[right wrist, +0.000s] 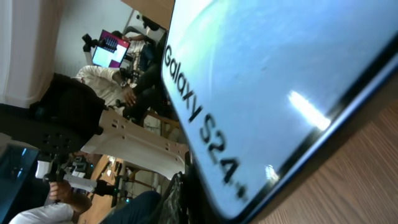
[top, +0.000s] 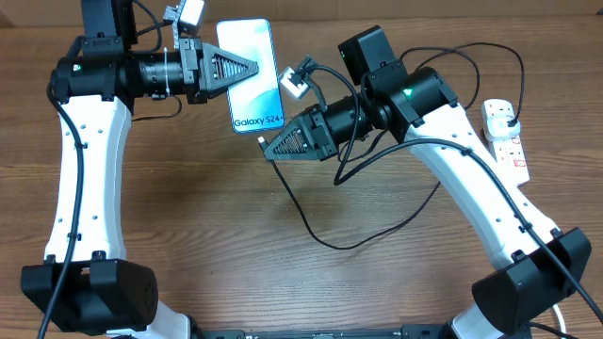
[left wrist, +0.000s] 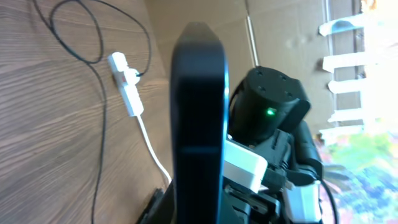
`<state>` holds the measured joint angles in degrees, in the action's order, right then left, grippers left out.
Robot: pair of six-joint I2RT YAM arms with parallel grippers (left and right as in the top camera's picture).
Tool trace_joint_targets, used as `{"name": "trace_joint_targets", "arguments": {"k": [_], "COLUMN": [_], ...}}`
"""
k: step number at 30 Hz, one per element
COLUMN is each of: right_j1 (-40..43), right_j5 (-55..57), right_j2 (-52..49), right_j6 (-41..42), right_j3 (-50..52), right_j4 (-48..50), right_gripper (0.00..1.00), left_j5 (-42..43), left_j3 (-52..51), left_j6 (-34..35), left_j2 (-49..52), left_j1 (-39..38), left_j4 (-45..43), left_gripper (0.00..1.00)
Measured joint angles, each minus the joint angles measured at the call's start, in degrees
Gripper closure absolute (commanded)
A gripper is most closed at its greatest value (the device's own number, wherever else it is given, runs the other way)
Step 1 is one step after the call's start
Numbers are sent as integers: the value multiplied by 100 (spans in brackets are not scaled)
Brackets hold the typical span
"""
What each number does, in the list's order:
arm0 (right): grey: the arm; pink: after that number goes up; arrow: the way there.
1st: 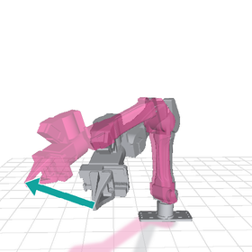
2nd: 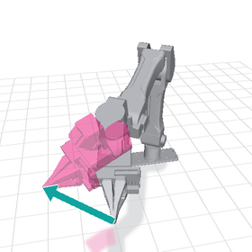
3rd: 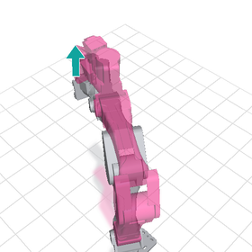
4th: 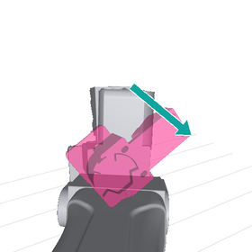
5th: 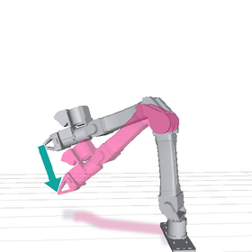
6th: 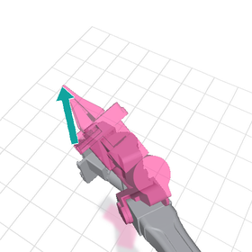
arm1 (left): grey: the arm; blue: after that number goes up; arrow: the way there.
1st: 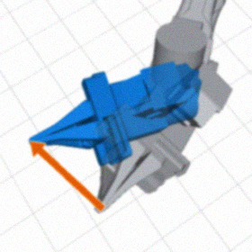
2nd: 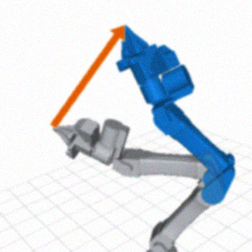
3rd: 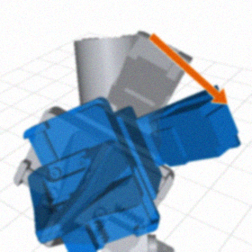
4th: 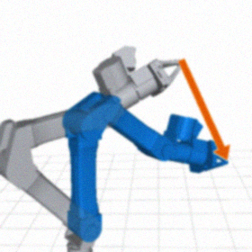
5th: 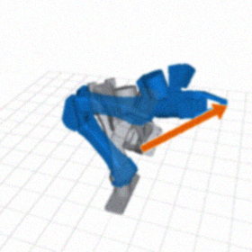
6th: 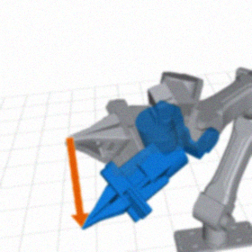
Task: Plug charger to phone and switch on socket
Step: 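Bring the USB-C plug toward the phone's bottom edge with the right gripper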
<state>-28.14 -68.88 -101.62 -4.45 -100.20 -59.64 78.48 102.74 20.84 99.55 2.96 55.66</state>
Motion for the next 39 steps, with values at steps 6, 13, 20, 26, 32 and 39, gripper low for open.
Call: {"name": "trace_joint_targets", "arguments": {"k": [6, 13, 20, 26, 32, 39], "right_j1": [46, 153, 153, 240, 557, 739], "right_j5": [-42, -245, -420, -426, -372, -380], "right_j2": [0, 0, 0, 105, 522, 857], "right_j6": [120, 144, -140, -1530, -2367, -2918], "right_j3": [0, 0, -17, -39, -44, -48], "right_j4": [92, 90, -765, -2581, -3263, -3707], "right_gripper": [96, 96, 96, 96, 96, 96], "left_j5": [216, 254, 103, -175, -398, -396], "left_j3": [0, 0, 0, -7, -11, -9], "left_j6": [4, 31, 697, 535, -315, -730], "left_j2": [0, 0, 0, -70, -632, -1204], "left_j1": [0, 0, -11, -37, -37, -129], "left_j4": [-2, -177, -896, 15, 940, 1167], "left_gripper": [96, 95, 96, 95, 96, 96]}}
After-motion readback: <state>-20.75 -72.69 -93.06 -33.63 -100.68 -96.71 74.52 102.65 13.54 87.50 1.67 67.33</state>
